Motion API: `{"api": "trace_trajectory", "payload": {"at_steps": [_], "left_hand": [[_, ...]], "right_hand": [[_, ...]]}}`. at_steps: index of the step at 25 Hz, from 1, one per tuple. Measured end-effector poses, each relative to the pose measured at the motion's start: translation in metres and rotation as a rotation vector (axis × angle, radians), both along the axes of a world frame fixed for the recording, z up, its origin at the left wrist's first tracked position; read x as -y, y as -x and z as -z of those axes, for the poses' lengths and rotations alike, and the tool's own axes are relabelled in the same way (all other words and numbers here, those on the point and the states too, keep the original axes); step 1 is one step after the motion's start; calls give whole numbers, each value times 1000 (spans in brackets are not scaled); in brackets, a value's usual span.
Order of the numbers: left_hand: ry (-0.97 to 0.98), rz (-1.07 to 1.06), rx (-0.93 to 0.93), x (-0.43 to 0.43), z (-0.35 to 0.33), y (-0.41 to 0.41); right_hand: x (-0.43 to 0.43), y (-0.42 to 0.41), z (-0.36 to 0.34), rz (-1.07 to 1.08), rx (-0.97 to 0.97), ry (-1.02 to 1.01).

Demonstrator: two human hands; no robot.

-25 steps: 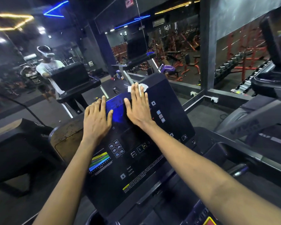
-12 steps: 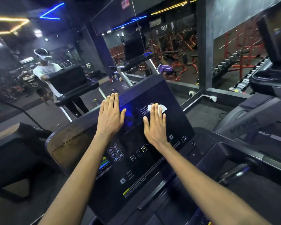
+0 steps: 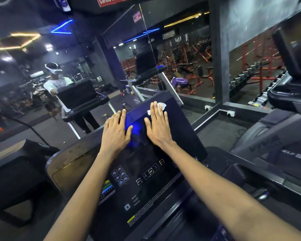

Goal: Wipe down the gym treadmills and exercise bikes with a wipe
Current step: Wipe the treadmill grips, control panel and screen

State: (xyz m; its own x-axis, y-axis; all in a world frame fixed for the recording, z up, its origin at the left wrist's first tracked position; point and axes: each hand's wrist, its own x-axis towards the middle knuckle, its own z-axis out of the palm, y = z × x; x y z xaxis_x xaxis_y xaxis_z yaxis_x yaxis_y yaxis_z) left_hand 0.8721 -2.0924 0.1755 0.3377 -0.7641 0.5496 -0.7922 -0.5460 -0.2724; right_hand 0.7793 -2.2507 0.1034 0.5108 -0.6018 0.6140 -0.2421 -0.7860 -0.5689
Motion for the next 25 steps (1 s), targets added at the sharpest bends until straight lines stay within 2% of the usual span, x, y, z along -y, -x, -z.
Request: {"api": "trace_trajectory", "payload": {"at_steps": [6,10,14,21,23,25], "left_hand": [[21,-22,0,11,0,-1],[33,-49,25,15,0,2],[26,-110,21,25,1,6],[34,-138,-8,29,1,7],[44,-139,-13,29,1,9],[54,-138,-23,30,0,10]], "right_hand": [[31,6,-14,-137,-42,214],[44,3,-28,-83,-21,172],[32,2,-18,-155,-31,286],[49,7,-19,-165,307,-44],[46,6,-24,-163,284,-16],[43,4,-22,-197,225,97]]}}
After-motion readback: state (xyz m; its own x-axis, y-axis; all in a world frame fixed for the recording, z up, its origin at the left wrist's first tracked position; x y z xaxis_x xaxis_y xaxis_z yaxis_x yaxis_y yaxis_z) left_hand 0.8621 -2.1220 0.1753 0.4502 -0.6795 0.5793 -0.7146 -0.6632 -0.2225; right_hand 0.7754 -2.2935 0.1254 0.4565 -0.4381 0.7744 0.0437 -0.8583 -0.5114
